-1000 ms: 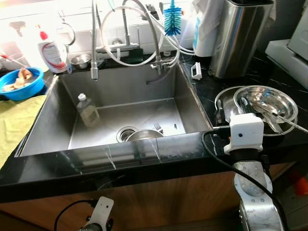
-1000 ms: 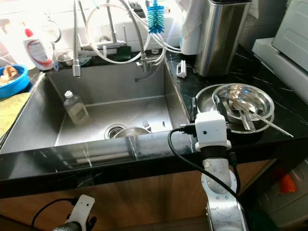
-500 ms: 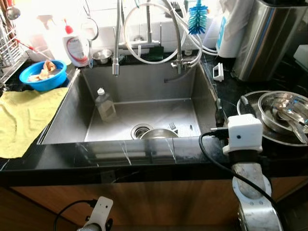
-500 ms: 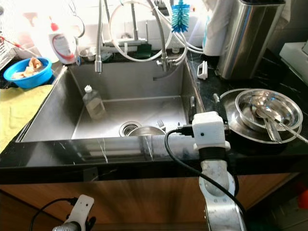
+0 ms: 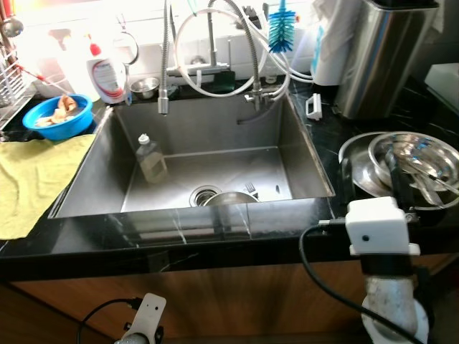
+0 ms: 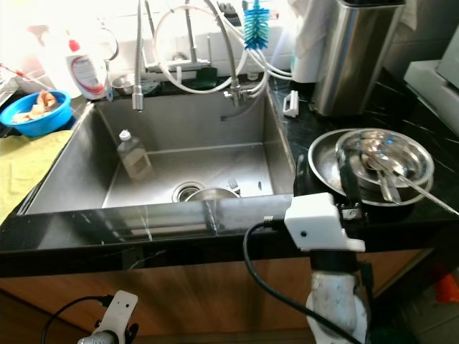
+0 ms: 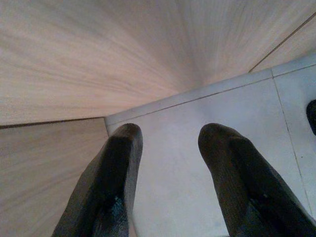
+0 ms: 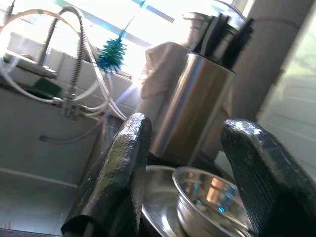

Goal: Kitchen organization

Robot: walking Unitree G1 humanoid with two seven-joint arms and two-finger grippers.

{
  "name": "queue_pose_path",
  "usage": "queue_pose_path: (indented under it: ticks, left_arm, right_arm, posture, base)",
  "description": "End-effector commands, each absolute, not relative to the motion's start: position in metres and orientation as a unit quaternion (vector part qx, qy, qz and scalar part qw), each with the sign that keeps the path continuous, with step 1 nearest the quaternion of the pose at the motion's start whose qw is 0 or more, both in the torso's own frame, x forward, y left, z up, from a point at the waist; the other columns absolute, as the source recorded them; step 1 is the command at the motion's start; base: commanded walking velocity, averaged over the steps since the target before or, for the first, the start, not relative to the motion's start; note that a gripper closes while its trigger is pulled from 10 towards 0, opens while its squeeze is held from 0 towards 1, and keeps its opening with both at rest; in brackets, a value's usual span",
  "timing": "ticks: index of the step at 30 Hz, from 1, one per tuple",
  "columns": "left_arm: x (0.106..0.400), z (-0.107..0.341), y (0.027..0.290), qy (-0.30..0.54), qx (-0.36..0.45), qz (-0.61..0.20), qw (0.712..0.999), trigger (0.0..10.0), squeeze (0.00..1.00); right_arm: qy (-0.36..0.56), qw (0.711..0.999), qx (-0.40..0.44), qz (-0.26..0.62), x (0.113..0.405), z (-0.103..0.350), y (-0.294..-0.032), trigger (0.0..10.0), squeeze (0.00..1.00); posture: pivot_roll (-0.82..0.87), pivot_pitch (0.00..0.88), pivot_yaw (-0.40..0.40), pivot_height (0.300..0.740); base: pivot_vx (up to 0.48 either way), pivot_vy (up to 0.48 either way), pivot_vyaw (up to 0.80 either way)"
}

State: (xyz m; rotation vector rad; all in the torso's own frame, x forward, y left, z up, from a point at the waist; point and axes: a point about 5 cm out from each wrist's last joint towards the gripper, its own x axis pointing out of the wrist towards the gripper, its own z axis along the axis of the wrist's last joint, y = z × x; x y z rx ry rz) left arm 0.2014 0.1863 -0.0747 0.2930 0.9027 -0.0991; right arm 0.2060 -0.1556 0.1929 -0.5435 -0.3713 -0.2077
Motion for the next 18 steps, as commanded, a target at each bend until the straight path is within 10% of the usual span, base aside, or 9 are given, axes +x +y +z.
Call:
queue_pose_path:
  ticks: [1,12,13,14,18]
  left_arm:
    - [0.198,-0.076,0.192,0.443,0.13,-0.025,0.887,10.0,0.0]
    - [0.195,-0.077,0.193,0.447,0.107,0.004,0.888,10.0,0.0]
    - [0.195,-0.078,0.193,0.448,0.106,0.002,0.888,10.0,0.0]
    - [0.195,-0.078,0.192,0.449,0.106,-0.005,0.887,10.0,0.0]
    - [0.195,-0.078,0.192,0.448,0.108,-0.009,0.887,10.0,0.0]
  right_arm:
    - [-0.193,0.939,-0.261,-0.115,0.201,0.201,-0.155,10.0,0.0]
    - [-0.18,0.933,-0.264,-0.166,0.189,0.202,-0.161,10.0,0.0]
    - [-0.176,0.932,-0.262,-0.18,0.187,0.203,-0.164,10.0,0.81]
    - [-0.167,0.929,-0.255,-0.211,0.184,0.203,-0.173,10.0,1.0]
    - [-0.145,0.93,-0.235,-0.243,0.181,0.2,-0.185,10.0,1.0]
  posture:
    - [-0.23,0.0,0.1,0.74]
    - [-0.23,0.0,0.098,0.74]
    - [-0.23,0.0,0.098,0.74]
    - [-0.24,0.0,0.098,0.74]
    - [-0.24,0.0,0.099,0.74]
  base:
    - [0.0,0.0,0.0]
    - [0.0,0.0,0.0]
    - [0.0,0.0,0.0]
    - [0.0,0.0,0.0]
    - [0.0,0.0,0.0]
